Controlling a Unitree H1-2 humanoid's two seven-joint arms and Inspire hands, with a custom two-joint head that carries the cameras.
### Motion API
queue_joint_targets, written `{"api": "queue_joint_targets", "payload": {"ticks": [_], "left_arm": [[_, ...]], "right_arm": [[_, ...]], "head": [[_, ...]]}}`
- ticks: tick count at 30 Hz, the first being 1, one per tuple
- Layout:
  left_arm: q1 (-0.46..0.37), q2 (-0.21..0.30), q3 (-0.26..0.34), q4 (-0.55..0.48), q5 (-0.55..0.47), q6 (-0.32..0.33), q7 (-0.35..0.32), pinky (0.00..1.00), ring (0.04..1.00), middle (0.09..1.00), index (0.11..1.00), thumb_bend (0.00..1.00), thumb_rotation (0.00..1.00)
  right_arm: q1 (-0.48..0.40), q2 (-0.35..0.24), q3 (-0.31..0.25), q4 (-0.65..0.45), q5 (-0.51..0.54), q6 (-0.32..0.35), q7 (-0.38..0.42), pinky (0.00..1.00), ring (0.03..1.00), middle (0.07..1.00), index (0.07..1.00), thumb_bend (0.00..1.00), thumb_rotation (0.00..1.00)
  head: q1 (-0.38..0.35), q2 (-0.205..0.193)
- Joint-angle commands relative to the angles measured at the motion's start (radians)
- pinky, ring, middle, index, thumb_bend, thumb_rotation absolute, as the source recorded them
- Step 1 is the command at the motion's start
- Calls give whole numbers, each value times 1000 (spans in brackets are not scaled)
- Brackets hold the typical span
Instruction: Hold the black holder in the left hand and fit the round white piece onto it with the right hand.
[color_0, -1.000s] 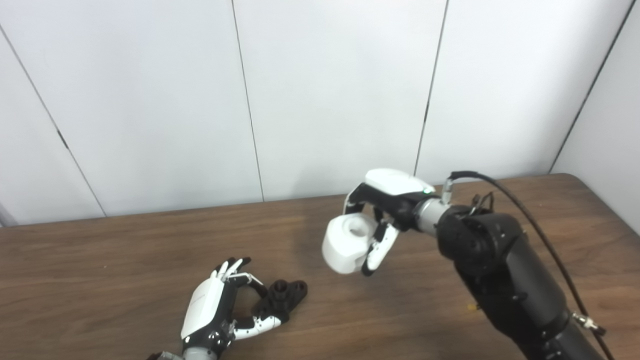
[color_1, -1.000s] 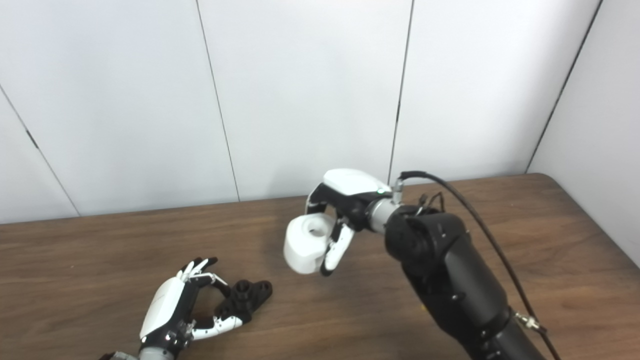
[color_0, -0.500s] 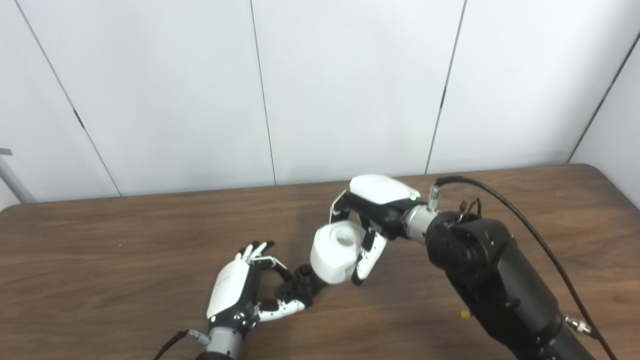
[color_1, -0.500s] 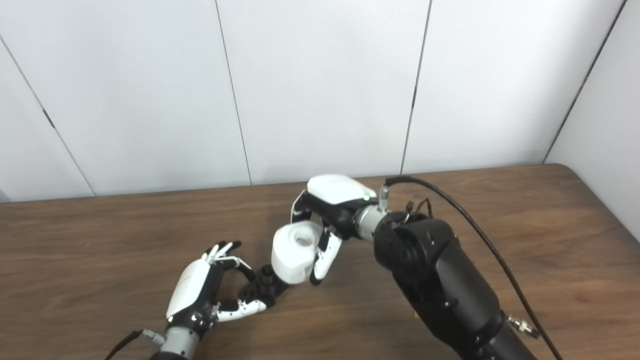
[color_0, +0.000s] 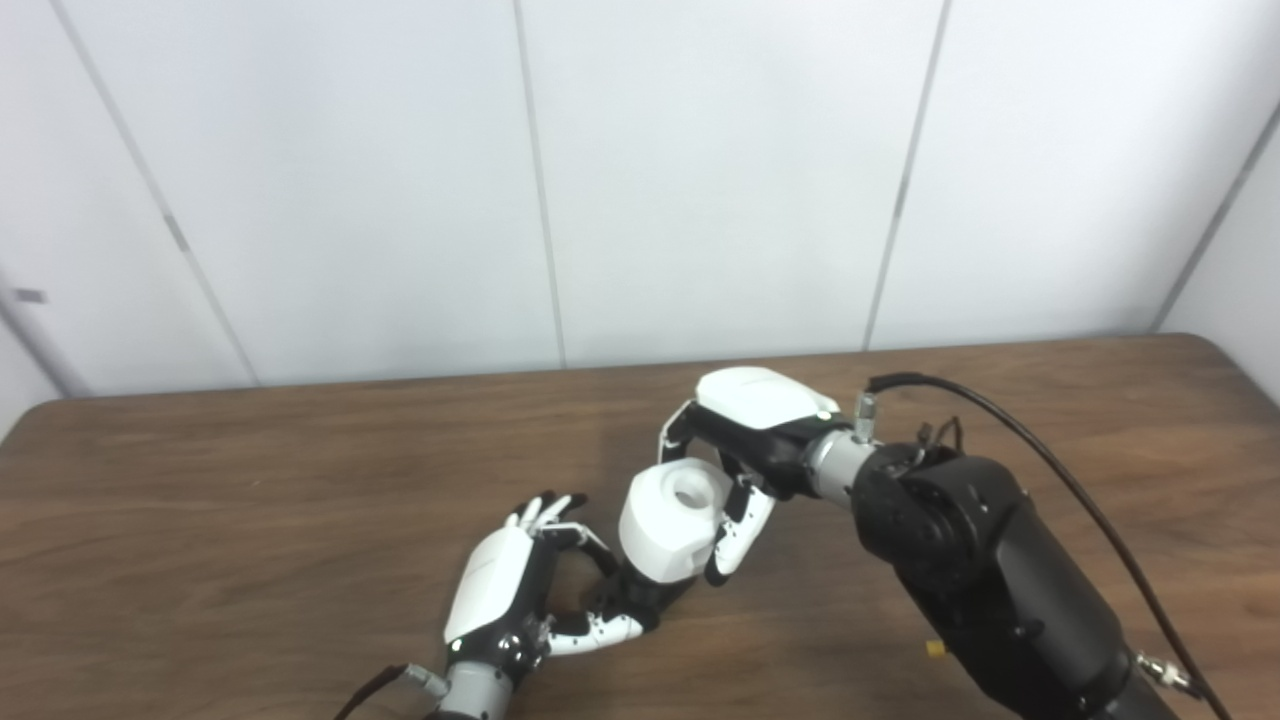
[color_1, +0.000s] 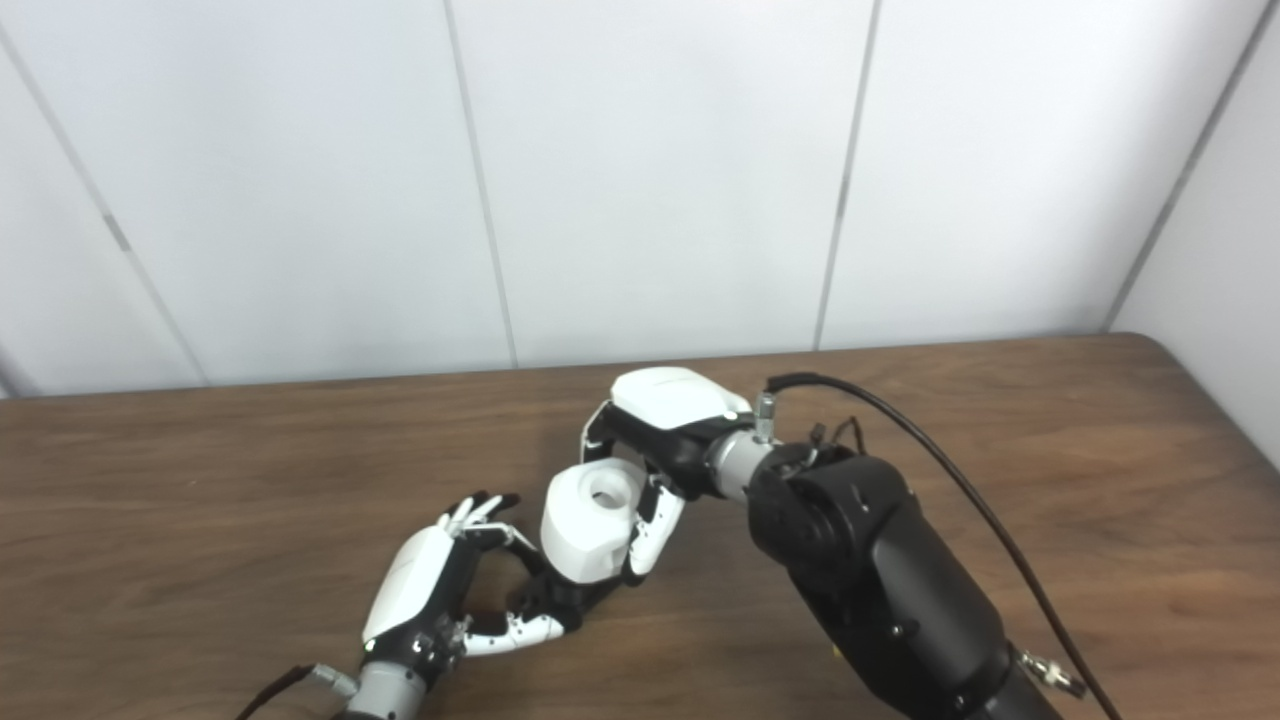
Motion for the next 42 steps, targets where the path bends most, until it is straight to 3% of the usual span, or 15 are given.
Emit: {"api": "queue_joint_targets", "payload": {"ticks": [1, 17, 42], "left_arm": [[19, -8, -18, -15, -1, 21, -40, 1000, 1000, 920, 479, 522, 46], [44, -5, -27, -71, -3, 34, -61, 1000, 1000, 919, 479, 522, 46], [21, -31, -32, -65, 24, 64, -65, 1000, 1000, 920, 479, 522, 45]], "right_arm": [[-21, 1, -1, -10, -3, -30, -31, 832, 821, 681, 483, 506, 136], [18, 13, 11, -21, 23, -31, -46, 844, 817, 702, 481, 505, 136], [16, -5, 57, -27, 32, -17, 70, 883, 829, 706, 484, 505, 140]], "head": [[2, 6], [7, 25], [7, 40]]}}
